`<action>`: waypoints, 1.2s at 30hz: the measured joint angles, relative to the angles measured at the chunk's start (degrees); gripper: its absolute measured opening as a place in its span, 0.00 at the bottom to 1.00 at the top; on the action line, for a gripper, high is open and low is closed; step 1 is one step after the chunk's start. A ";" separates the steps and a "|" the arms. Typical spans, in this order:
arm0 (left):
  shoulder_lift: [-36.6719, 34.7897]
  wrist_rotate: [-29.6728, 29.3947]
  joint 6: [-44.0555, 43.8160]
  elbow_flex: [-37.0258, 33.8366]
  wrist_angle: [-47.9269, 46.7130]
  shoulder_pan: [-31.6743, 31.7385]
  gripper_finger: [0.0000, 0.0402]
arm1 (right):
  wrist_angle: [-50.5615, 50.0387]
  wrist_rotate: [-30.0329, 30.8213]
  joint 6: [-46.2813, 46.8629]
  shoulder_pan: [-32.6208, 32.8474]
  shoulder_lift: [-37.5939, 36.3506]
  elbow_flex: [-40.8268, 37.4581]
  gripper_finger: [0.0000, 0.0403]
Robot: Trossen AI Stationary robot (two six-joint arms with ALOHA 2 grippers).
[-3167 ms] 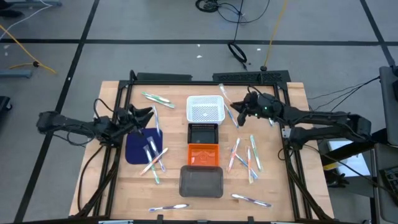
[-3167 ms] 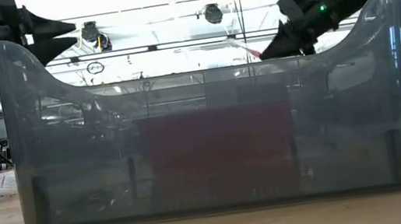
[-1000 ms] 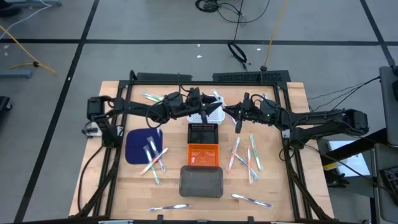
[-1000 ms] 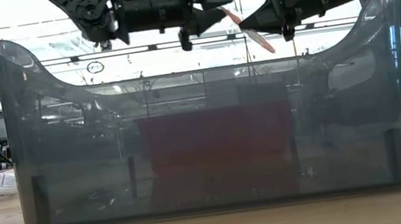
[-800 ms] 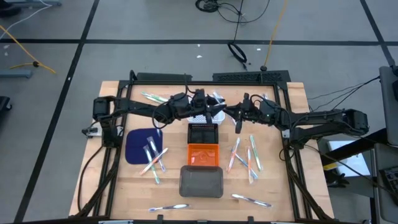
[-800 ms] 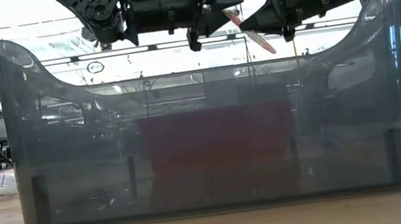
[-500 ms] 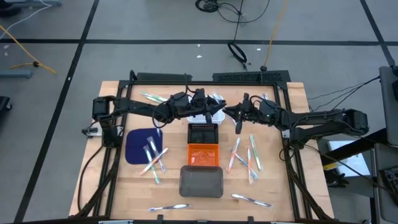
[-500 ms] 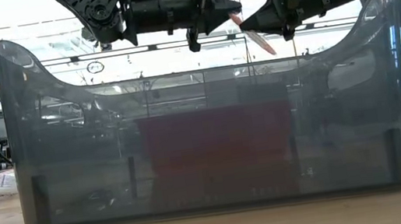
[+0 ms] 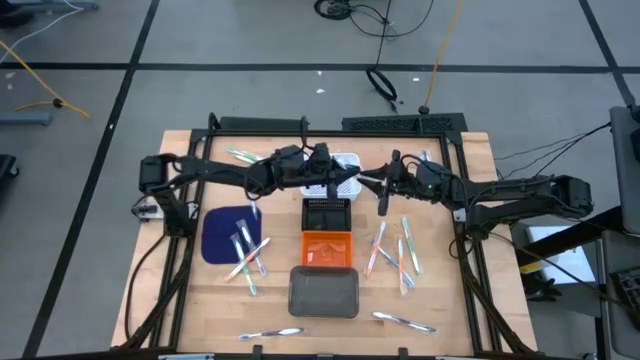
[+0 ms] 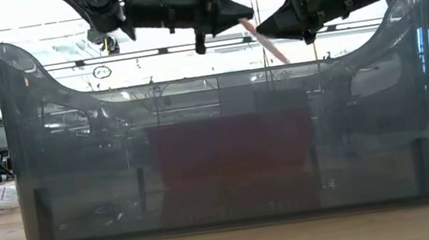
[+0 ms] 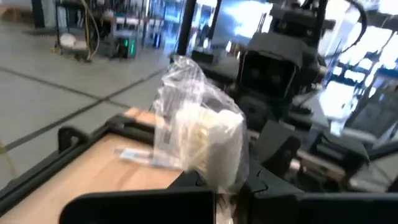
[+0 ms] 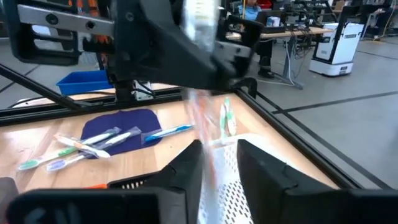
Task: Pick & Place Toothbrushes
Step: Put the top orange toothbrush into the orange bin
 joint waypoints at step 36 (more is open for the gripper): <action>-9.26 -7.01 0.10 -0.07 -36.86 -17.70 0.00 | -2.42 0.29 -0.85 -0.15 -0.04 0.00 0.43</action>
